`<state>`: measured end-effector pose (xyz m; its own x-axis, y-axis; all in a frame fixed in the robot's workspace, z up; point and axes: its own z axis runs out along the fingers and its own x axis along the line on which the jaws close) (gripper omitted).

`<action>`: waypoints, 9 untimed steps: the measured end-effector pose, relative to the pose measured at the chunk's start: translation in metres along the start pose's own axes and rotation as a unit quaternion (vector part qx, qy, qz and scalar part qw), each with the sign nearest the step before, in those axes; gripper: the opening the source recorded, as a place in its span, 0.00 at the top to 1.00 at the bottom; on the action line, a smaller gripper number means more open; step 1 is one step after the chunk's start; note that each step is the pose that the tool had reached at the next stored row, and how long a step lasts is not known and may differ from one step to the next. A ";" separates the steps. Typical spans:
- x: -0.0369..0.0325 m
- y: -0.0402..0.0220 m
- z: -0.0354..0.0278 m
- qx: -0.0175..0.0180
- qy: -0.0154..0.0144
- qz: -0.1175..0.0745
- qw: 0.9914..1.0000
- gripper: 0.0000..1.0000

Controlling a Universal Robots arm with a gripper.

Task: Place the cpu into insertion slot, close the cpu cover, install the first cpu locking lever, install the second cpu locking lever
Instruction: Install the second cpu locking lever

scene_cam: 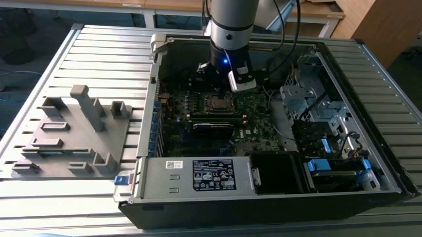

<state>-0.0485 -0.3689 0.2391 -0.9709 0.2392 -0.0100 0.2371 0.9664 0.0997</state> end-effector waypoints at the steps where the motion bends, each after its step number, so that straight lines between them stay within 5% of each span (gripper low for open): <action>1: -0.0003 -0.0013 -0.0001 0.000 0.000 0.000 1.000 0.89; 9: -0.0025 -0.0096 -0.0009 0.000 0.000 -0.004 1.000 0.89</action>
<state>-0.0484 -0.3788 0.2391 -0.9727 0.2317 -0.0101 0.2296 0.9682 0.0991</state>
